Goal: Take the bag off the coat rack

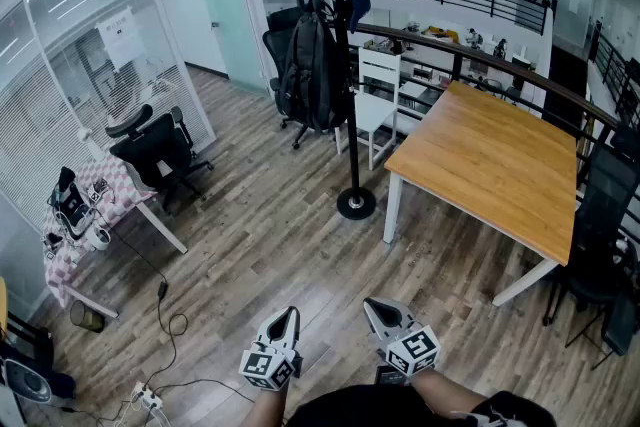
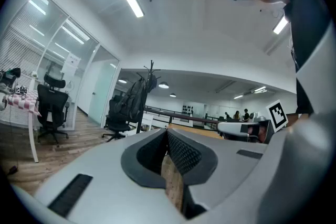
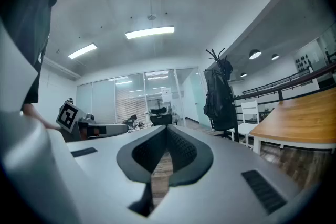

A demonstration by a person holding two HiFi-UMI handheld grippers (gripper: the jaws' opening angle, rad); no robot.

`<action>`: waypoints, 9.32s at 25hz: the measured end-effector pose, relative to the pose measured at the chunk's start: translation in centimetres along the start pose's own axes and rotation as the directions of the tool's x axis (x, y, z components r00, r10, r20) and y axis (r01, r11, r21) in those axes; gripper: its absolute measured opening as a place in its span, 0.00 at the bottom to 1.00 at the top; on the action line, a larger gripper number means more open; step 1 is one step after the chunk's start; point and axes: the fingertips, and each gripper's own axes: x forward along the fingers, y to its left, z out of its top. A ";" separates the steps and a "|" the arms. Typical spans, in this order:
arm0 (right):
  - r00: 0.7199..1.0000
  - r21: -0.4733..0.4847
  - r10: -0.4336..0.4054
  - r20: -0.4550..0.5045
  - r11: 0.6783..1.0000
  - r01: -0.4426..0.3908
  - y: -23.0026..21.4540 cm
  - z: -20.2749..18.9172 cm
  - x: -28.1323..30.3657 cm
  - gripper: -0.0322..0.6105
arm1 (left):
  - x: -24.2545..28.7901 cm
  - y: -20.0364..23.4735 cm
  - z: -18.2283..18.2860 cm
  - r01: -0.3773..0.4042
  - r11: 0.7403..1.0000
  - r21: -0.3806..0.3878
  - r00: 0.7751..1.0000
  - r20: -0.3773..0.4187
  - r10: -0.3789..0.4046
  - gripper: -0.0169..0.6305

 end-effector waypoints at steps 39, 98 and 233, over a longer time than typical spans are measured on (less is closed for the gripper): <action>0.995 0.147 0.095 -0.036 0.985 -0.089 -1.3 -2.6 -5.0 0.10 | -0.9 -5.8 -4.7 -0.013 0.996 -0.090 0.997 -0.074 0.006 0.05; 1.000 0.101 -0.012 0.006 0.995 0.011 -32.1 5.0 36.2 0.10 | 43.2 23.0 7.6 0.217 0.974 -0.060 0.976 0.021 -0.216 0.05; 0.813 -0.091 -0.424 0.400 0.864 0.495 -39.4 35.8 61.5 0.13 | 74.1 38.2 39.3 0.941 0.331 0.066 0.325 0.086 -0.942 0.10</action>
